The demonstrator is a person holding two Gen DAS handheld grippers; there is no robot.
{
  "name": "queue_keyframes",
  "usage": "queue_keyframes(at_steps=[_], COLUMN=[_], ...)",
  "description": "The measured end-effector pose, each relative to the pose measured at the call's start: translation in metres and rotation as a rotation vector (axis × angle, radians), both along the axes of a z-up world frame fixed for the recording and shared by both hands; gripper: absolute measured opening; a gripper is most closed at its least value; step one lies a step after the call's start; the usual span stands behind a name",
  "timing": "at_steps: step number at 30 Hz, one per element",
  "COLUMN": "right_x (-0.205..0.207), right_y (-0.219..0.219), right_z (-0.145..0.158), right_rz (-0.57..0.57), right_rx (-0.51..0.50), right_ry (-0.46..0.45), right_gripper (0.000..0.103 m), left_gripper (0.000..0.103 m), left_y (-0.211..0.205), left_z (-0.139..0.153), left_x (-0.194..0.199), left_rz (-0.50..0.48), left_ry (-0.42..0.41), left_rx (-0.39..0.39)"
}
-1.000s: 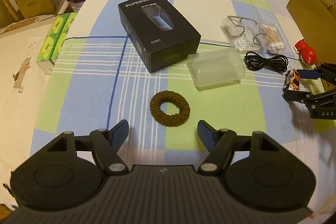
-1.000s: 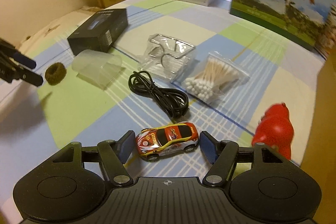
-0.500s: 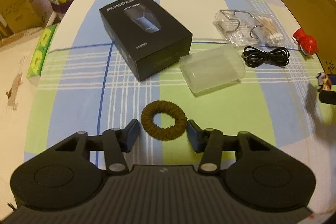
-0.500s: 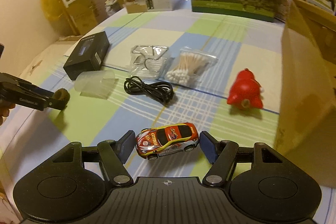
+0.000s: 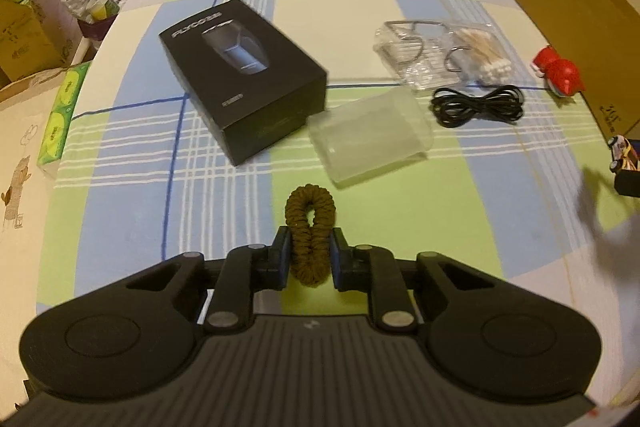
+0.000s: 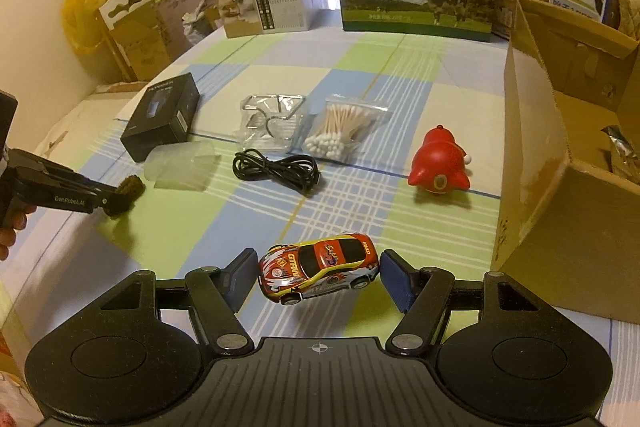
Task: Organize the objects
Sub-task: 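Grasp the brown hair tie with the left gripper while the right gripper grasps the toy race car, then carry the hair tie and toy car with both grippers over the cardboard box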
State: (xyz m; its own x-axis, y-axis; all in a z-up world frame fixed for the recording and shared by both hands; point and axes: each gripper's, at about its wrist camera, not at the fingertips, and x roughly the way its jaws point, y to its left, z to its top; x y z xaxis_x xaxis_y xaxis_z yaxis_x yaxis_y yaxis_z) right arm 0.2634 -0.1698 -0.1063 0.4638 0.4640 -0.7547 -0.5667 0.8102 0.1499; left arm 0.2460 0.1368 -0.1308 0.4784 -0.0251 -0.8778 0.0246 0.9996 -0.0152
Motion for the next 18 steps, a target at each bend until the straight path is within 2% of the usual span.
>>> queue_keyframes(at_steps=[9, 18], right_x=[-0.014, -0.025], right_y=[-0.013, -0.052], right_z=[0.022, 0.053], right_rz=[-0.007, -0.061], right_rx=[0.032, 0.058], right_ry=[-0.031, -0.074], right_gripper=[0.064, 0.064], left_gripper=[0.016, 0.016], left_y=[-0.036, -0.1], left_z=[0.03, 0.067], left_x=[-0.009, -0.003], left_rz=[-0.06, -0.179], left_ry=[-0.046, -0.117], left_rx=[-0.047, -0.097])
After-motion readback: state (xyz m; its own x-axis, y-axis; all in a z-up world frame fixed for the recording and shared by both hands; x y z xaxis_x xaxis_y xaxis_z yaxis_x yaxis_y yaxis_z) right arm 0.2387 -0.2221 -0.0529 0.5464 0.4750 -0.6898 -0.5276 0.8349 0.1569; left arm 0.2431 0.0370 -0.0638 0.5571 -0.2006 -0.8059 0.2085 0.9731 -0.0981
